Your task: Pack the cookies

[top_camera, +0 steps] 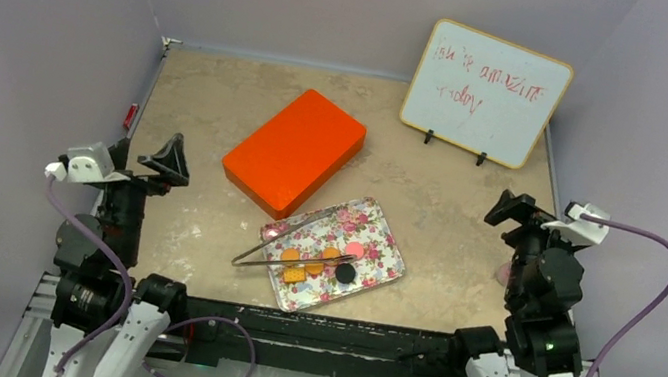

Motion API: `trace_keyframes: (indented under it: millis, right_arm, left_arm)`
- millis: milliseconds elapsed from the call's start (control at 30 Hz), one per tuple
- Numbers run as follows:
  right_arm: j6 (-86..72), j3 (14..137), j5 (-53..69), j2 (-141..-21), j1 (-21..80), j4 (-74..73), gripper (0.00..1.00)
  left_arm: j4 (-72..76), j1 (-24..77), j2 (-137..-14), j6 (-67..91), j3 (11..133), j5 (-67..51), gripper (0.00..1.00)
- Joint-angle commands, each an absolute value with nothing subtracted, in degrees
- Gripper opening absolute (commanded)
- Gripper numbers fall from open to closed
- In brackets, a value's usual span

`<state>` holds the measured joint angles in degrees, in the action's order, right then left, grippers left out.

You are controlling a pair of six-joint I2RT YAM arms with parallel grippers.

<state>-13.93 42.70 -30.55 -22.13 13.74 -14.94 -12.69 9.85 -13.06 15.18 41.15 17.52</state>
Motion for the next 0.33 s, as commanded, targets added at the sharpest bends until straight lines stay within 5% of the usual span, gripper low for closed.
trace_keyframes:
  millis: [0, 300]
  right_arm:
    - [-13.18, 43.27, -31.54, -22.9, 13.64, -13.34, 0.99]
    - [-13.47, 43.48, -31.28, -22.06, 13.67, -13.51, 0.99]
  left_arm:
    - [-8.92, 10.11, -13.23, 14.6, 39.19, 18.67, 1.0]
    - [-7.38, 10.11, -12.11, 14.94, 37.49, 18.64, 1.0]
